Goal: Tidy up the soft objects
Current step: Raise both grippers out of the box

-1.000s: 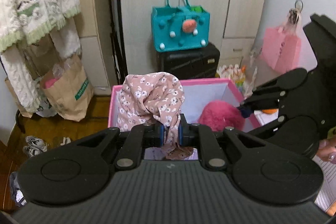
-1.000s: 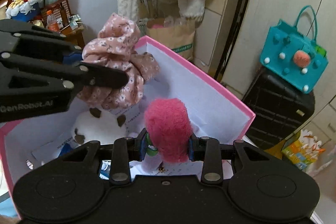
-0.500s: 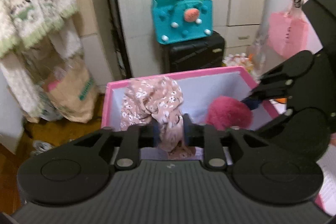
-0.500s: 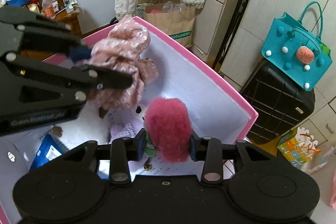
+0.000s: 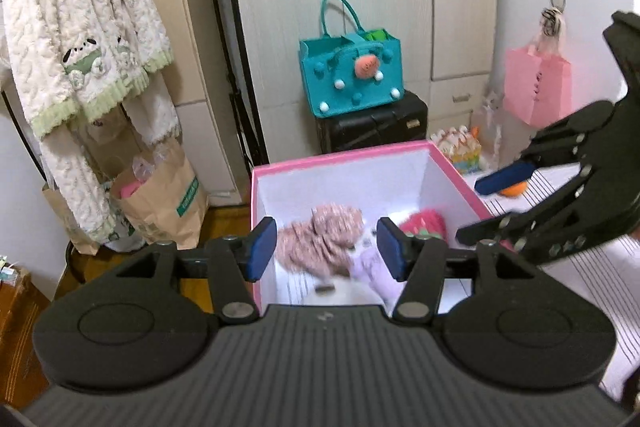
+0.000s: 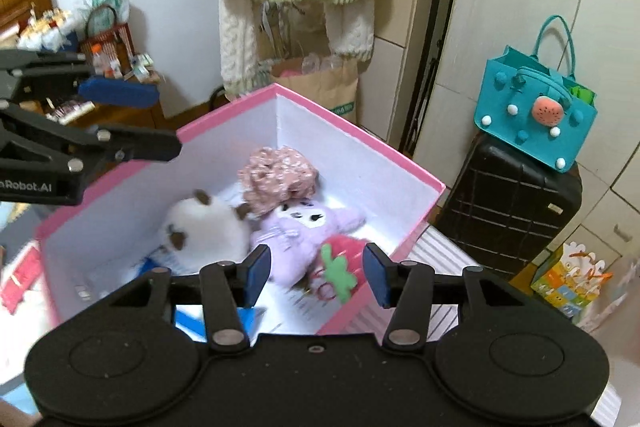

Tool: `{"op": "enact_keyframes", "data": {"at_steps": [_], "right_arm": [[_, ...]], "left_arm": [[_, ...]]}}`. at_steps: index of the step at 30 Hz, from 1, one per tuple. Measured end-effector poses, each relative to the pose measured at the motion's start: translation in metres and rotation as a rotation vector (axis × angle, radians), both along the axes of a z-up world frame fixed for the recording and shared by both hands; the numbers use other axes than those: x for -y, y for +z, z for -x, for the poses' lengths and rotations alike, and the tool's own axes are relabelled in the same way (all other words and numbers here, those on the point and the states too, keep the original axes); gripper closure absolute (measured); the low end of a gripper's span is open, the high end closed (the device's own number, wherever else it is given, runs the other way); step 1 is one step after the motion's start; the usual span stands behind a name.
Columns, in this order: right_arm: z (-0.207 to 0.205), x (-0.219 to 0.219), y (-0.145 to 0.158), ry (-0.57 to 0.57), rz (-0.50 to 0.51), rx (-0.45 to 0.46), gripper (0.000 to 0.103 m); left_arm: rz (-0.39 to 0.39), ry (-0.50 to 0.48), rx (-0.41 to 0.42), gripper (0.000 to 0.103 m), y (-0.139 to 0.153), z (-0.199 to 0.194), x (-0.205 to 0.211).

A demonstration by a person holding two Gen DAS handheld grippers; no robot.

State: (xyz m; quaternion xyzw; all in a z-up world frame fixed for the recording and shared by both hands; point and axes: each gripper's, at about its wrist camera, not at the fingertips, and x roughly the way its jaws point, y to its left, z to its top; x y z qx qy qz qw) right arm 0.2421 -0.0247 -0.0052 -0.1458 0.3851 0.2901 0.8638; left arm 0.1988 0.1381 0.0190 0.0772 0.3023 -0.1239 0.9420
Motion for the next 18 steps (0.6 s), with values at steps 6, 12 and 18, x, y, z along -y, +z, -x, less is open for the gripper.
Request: {"op": "enact_keyframes", "data": {"at_steps": [6,12,18], "right_arm": [[0.044,0.015,0.030,0.004,-0.053,0.000,0.047],[0.089,0.024,0.050,0.033,-0.084,0.027,0.047],[0.127,0.038,0.060,0.039,-0.092,0.040,0.047]], "left_arm": [[-0.057,-0.052,-0.053,0.048,0.014,0.031,0.008],[-0.069,-0.095,-0.044,0.046,0.032,0.065,0.018],[-0.040,-0.164,-0.135,0.046,0.039,0.087,0.028]]}}
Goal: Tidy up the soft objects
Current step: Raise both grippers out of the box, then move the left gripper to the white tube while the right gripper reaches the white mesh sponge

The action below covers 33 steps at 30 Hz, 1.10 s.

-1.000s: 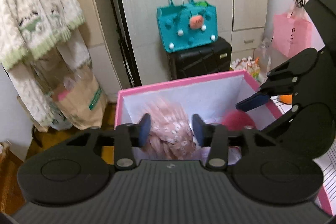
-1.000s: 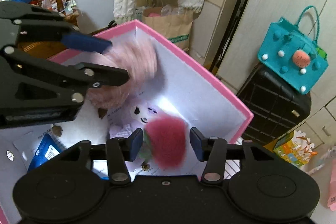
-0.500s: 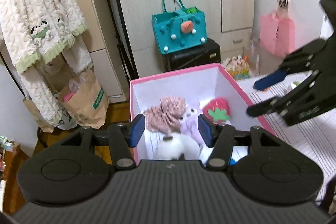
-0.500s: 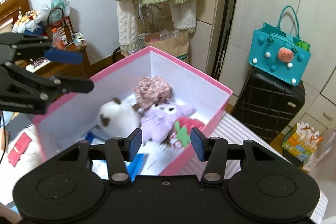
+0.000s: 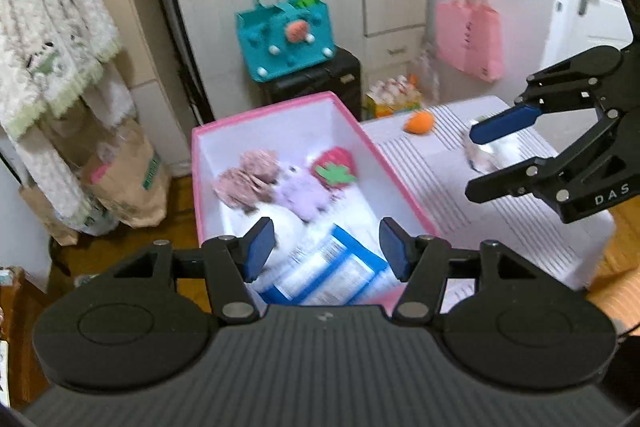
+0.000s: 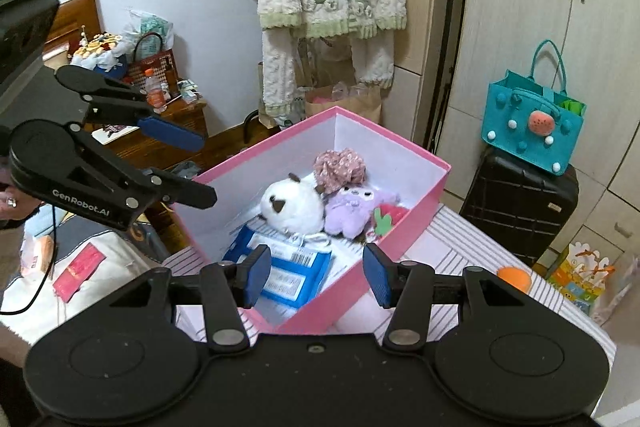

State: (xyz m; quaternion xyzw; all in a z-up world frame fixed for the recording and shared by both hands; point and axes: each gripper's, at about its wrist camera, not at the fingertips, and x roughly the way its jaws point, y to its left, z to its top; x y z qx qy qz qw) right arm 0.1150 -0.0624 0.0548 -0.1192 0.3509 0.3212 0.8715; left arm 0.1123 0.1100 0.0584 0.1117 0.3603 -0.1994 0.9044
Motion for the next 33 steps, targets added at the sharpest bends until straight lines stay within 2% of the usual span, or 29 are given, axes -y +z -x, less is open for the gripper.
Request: {"op": "enact_keyframes", "data": {"at_steps": [6,17,27,33], "right_arm": [[0.031,0.019,0.004,-0.002,-0.002,0.006,0.046],[0.078,0.066,-0.003,-0.055,0.004,0.026,0.045],[0.095,0.109,-0.030,-0.118,-0.009,-0.019,0.044],[0.089,0.133,-0.049,-0.160,-0.021,-0.063,0.044]], "left_arm": [[-0.002,-0.030,-0.019,0.041,0.006,0.024,0.012],[-0.036,-0.124,-0.051,0.040,0.002,0.053,0.053],[-0.051,-0.240,-0.093,0.040,-0.013,0.052,0.102],[-0.001,-0.301,-0.137,0.040,-0.028,0.039,0.129]]}}
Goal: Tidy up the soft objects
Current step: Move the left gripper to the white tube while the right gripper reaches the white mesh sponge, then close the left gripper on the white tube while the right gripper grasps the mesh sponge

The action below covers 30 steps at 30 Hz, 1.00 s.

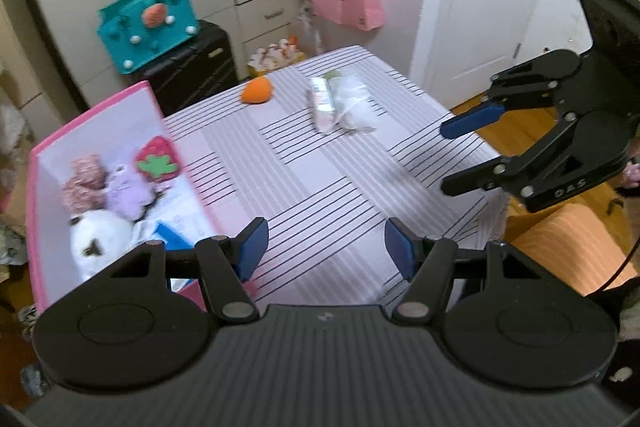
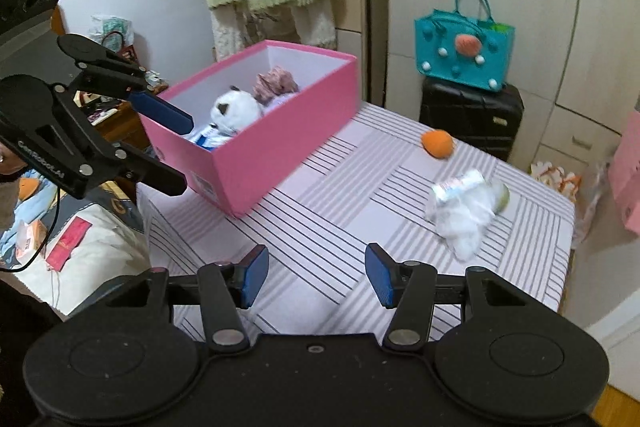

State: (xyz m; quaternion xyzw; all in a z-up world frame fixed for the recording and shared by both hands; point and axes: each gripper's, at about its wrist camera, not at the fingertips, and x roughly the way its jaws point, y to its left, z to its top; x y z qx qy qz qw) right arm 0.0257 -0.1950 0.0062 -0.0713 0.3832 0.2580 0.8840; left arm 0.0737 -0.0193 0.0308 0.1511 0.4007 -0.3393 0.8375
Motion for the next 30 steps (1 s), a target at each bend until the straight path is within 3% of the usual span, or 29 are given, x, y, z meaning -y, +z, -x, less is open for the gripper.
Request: {"op": "enact_keyframes", "data": {"at_steps": [7,18,25,30], "right_arm": [[-0.013,0.026,-0.021,-0.041,-0.008,-0.002,0.044],[-0.053,0.059,-0.059,-0.126,0.000,0.109,0.044],[-0.083,0.074,-0.087,-0.222,-0.038,0.129,0.043],[-0.104,0.080,-0.096,-0.263,-0.097,0.107,0.035]], "left_arm": [[0.061,0.000,0.022,0.040,-0.018,-0.020,0.028],[0.115,0.099,0.088,0.043,-0.052,-0.062,0.074],[0.220,0.218,0.049,0.049,-0.073,-0.102,0.090],[0.269,0.275,0.010,0.059,-0.092,-0.130,0.101]]}}
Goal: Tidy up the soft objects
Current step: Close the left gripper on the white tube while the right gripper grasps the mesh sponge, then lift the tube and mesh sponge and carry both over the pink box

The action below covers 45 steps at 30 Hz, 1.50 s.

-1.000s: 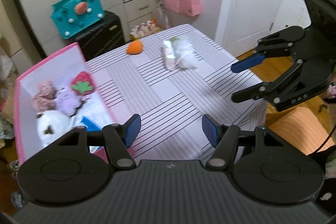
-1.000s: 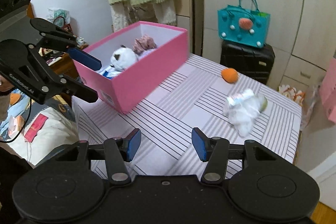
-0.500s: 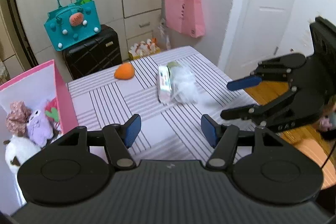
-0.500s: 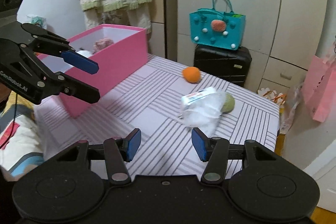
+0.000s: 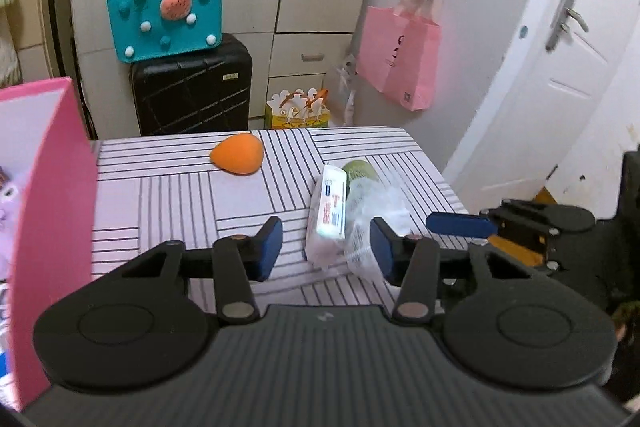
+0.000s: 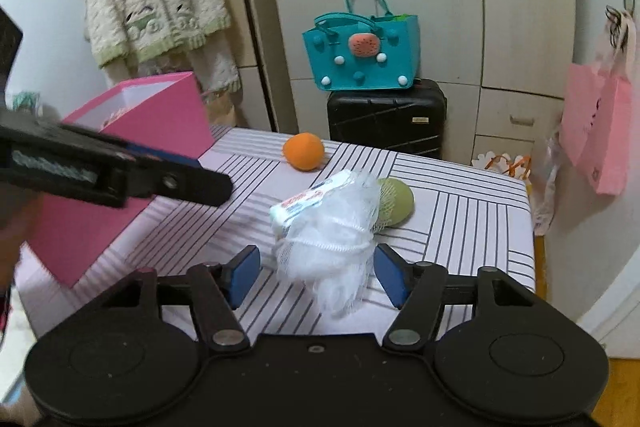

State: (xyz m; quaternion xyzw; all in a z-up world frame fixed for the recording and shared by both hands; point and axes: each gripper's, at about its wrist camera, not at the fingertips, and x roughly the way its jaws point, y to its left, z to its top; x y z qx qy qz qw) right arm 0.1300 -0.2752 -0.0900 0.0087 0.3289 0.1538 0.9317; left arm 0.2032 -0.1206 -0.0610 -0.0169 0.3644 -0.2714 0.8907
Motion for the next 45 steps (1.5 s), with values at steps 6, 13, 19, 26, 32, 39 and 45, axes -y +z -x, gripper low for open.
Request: {"op": "enact_keyframes", "data": {"at_steps": [6,13,19,26,32,39,45], "right_arm": [[-0.023,0.002,-0.007,-0.033,-0.014,-0.001,0.035],[-0.039,0.007,-0.020,-0.009,-0.038,-0.044,0.051],[-0.037,0.015,-0.028,0.005,-0.084,-0.105,0.064],[-0.037,0.016,-0.031,0.014,-0.082,-0.103,0.064],[-0.032,0.014,-0.032,0.035,-0.067,-0.086,0.067],[-0.025,0.012,-0.025,0.047,-0.067,-0.077,0.068],[-0.017,0.008,-0.022,0.060,-0.060,-0.080,0.068]], "left_arm": [[0.013,0.021,-0.037,0.064,-0.019,-0.023,0.012],[0.032,0.004,-0.091,0.065,-0.037,-0.044,0.024],[0.009,-0.004,-0.127,0.066,-0.051,-0.052,0.031],[0.006,0.009,-0.145,0.077,-0.063,-0.057,0.033],[0.014,0.027,-0.141,0.082,-0.065,-0.051,0.031],[0.027,0.037,-0.138,0.082,-0.063,-0.045,0.025],[0.034,0.038,-0.131,0.082,-0.058,-0.036,0.018]]}}
